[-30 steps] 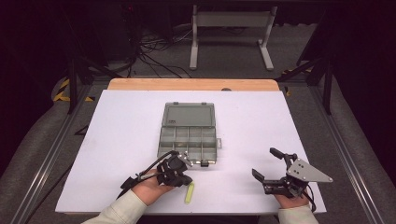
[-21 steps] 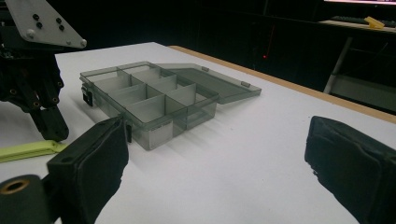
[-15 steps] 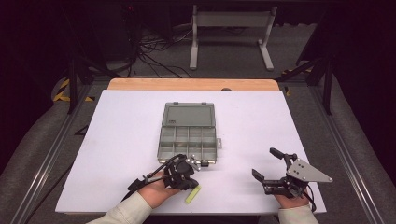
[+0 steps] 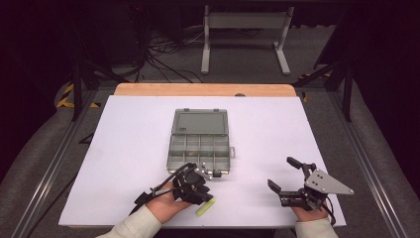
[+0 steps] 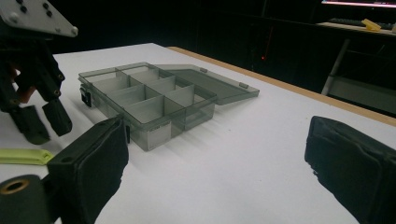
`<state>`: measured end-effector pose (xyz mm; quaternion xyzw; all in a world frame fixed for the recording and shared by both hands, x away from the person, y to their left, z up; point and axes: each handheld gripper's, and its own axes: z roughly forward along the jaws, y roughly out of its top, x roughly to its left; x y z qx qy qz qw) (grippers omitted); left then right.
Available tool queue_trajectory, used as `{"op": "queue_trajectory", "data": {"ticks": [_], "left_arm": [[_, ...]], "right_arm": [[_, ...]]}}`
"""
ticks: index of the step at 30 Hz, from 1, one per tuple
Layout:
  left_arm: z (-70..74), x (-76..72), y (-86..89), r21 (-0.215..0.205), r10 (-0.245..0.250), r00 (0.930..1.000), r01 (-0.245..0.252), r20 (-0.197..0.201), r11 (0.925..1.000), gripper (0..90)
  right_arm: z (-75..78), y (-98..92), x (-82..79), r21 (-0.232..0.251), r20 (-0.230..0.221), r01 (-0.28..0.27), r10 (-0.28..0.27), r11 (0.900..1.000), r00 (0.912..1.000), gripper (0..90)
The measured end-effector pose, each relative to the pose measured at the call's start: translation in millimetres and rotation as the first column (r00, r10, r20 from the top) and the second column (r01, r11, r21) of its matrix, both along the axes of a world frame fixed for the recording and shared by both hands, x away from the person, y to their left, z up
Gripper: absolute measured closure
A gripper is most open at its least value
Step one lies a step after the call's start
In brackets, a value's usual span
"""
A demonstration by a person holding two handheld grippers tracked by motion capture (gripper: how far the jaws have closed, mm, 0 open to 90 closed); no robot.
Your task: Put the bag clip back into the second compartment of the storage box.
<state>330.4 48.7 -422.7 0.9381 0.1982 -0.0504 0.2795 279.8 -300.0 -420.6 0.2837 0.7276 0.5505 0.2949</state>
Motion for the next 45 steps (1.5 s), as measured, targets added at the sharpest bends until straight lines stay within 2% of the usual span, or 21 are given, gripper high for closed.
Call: {"op": "queue_trajectory", "data": {"ticks": [2,4,5,9,13,14,16,19,23,28,31,33,37,45], "left_arm": [[1.3,-1.4,0.3,-0.008,-0.008,0.9999,0.008,-0.008,0.9999,44.1],[2.5,-5.3,-0.4,-0.017,-0.015,0.9998,0.015,-0.008,0.9997,35.2],[3.4,-9.7,-1.8,-0.007,-0.025,0.9997,0.026,0.006,0.9997,31.9],[2.9,-15.4,-3.7,0.006,-0.028,0.9994,0.028,0.022,0.9996,25.0],[-0.2,-17.6,-4.6,0.017,-0.027,0.9996,0.027,0.013,0.9995,22.9],[-3.9,-18.5,-5.4,0.024,-0.033,0.9994,0.033,0.003,0.9992,23.5],[-5.0,-18.7,-5.8,0.03,-0.036,0.9993,0.035,0.01,0.9989,25.1],[-9.1,-20.6,-7.7,0.044,-0.046,0.999,0.046,0.0,0.998,38.1],[-13.1,-20.0,-8.8,0.066,-0.043,0.9991,0.043,0.002,0.9969,47.5],[-13.4,-19.8,-7.7,0.067,-0.027,0.9996,0.026,0.012,0.9974,56.5],[-13.4,-18.7,-7.1,0.069,-0.031,0.9995,0.031,0.002,0.9971,70.2],[-13.3,-18.6,-7.0,0.07,-0.027,0.9996,0.028,-0.006,0.9972,75.8],[-11.6,-18.8,-6.5,0.073,-0.022,0.9997,0.022,0.006,0.9971,77.2],[0.3,-18.0,-1.9,0.049,-0.022,0.9997,0.021,0.014,0.9986,77.4]], "right_arm": [[0.0,0.3,-0.1,-0.001,0.0,-0.002,0.002,1.0,1.0,7.2],[0.1,0.4,-0.1,0.001,0.0,-0.003,0.003,1.0,1.0,7.2],[0.1,0.4,-0.1,0.001,0.0,-0.004,0.004,1.0,1.0,7.2],[0.1,0.5,-0.2,0.0,0.0,-0.004,0.004,1.0,1.0,7.2],[0.1,0.4,-0.2,0.001,0.0,-0.005,0.005,1.0,1.0,7.2],[0.1,0.3,-0.3,0.0,0.0,-0.005,0.005,1.0,1.0,7.2],[0.2,0.4,-0.4,0.002,0.0,-0.005,0.005,1.0,1.0,7.2],[0.2,0.5,-0.3,0.001,0.001,-0.005,0.005,1.0,1.0,7.2],[0.2,0.9,-0.4,0.001,0.001,-0.008,0.008,1.0,1.0,7.2],[0.1,0.6,-0.4,0.001,0.0,-0.006,0.006,1.0,1.0,7.2],[0.2,0.7,-0.4,0.0,0.001,-0.007,0.007,1.0,1.0,7.2],[0.1,0.4,-0.2,-0.002,0.001,-0.007,0.007,1.0,1.0,7.2],[0.2,0.6,-0.3,0.0,0.001,-0.008,0.008,1.0,1.0,7.2],[-0.1,0.7,-0.2,0.0,-0.002,-0.007,0.007,1.0,1.0,7.2]]}}
